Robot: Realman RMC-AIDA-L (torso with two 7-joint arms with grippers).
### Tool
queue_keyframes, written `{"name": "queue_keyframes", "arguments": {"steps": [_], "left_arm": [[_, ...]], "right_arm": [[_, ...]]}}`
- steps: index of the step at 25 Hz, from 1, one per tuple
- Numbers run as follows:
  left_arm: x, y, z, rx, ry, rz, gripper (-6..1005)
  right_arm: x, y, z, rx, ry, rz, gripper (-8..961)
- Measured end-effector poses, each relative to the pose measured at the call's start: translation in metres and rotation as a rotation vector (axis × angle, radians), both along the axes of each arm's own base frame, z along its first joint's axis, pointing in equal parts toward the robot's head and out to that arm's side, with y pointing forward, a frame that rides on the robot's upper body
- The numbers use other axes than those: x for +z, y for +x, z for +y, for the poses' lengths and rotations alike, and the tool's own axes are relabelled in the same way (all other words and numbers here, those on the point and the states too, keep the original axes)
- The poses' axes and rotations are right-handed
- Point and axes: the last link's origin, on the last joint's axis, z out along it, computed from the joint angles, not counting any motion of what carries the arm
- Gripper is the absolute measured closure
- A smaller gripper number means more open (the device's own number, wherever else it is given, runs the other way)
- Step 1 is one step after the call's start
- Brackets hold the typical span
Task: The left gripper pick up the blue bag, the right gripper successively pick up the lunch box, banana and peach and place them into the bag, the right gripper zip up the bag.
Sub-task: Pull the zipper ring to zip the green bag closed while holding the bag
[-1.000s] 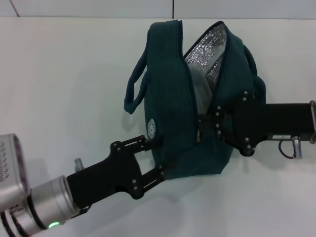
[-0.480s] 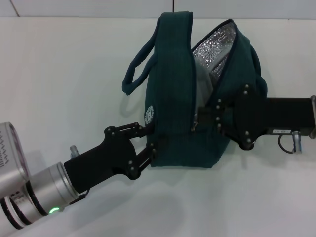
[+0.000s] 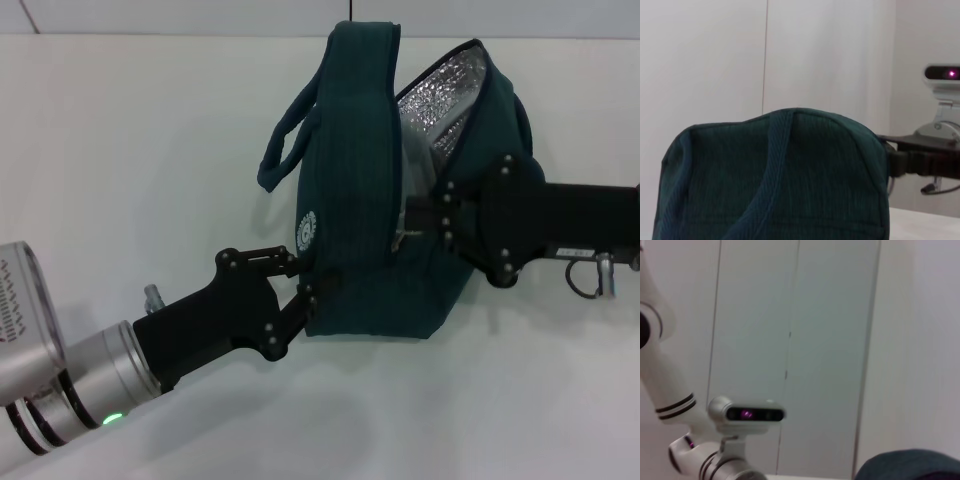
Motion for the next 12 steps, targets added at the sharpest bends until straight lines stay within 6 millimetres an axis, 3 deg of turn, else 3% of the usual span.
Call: {"name": "queue_keyframes", "arguments": {"steps": [12], "left_arm": [[-0.004, -0.002, -0.005, -0.03, -0.004, 0.035, 862]], "right_arm": [[0.015, 0.002, 0.003, -0.045, 0.132, 0.142, 933]]}}
